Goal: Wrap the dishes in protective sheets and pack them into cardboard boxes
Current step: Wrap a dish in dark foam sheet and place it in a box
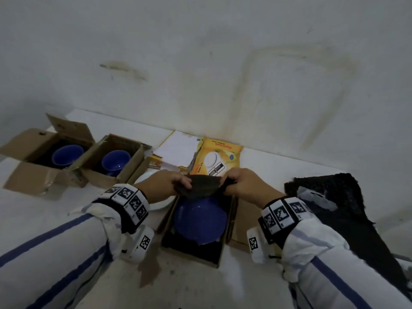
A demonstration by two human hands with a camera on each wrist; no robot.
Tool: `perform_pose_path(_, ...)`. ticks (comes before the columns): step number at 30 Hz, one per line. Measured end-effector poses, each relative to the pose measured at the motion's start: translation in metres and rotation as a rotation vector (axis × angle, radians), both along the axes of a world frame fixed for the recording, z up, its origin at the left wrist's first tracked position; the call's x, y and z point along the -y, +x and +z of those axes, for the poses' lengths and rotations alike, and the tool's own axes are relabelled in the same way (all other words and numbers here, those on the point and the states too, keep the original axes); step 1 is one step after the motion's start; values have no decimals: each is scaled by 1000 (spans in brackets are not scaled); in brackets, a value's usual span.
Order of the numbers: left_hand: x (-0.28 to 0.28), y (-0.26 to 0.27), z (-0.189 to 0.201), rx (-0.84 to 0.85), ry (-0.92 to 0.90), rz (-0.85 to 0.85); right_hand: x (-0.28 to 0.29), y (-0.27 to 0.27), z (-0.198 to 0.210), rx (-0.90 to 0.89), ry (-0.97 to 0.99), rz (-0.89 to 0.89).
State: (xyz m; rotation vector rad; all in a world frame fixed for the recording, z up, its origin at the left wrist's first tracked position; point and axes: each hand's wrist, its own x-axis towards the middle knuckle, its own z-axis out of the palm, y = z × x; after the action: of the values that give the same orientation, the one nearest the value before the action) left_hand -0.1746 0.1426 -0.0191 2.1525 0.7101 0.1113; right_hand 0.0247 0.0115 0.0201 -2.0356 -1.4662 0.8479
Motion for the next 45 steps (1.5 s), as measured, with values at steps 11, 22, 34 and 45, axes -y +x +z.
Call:
perform_pose_path(11, 9, 6, -28, -584, 116, -348, -3, -56, -50, 514, -695, 450)
perform_pose_path(22, 15, 27, -43, -508, 564, -293, -24, -58, -60, 556, -515, 225)
perform_pose_path(34, 10, 34, -41, -494, 251, -389, -25, -55, -66, 594, -729, 315)
perform_pose_path(45, 37, 93, -2, -345, 205, -276, 10, 3, -31, 423, -325, -23)
